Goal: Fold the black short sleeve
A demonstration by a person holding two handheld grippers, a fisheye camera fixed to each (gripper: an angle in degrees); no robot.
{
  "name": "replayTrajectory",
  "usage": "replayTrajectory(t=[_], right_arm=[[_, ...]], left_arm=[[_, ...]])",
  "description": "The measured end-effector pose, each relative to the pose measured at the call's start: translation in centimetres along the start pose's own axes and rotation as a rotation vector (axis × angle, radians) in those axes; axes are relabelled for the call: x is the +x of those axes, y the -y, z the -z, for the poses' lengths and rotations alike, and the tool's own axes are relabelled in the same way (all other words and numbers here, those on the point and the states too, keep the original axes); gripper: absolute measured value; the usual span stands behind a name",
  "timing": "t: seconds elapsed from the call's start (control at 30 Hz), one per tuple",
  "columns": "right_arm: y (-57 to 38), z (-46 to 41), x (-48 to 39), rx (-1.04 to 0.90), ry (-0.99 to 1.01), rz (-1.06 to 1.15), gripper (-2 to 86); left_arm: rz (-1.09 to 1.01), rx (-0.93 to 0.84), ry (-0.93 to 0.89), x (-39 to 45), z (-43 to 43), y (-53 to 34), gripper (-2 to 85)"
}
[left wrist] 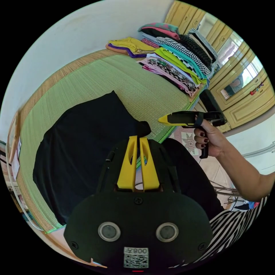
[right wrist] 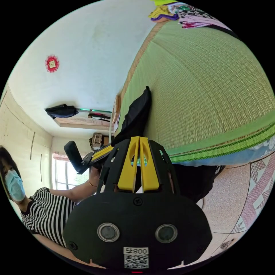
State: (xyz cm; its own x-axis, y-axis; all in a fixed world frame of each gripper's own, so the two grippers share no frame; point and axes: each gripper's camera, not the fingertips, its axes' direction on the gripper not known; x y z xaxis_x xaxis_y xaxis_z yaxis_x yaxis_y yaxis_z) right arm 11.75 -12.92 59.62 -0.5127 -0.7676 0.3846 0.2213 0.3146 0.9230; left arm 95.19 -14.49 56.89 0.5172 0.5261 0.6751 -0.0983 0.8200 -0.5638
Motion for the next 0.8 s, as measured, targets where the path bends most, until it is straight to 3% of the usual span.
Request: replayTrajectory(t=[0.47, 0.8], right_arm=[[13.6, -7.3, -1.3, -0.027, -0.055, -0.076, 8.9], [22.1, -11.5, -4.7, -0.06, -0.116, -0.051, 8.2]], left_arm=[[0.026, -0.012, -0.074, -2.1, 1.5, -0.2, 1.1], [-0.013, -0.043, -0.099, -3.5, 0.5, 0.2, 1.1]])
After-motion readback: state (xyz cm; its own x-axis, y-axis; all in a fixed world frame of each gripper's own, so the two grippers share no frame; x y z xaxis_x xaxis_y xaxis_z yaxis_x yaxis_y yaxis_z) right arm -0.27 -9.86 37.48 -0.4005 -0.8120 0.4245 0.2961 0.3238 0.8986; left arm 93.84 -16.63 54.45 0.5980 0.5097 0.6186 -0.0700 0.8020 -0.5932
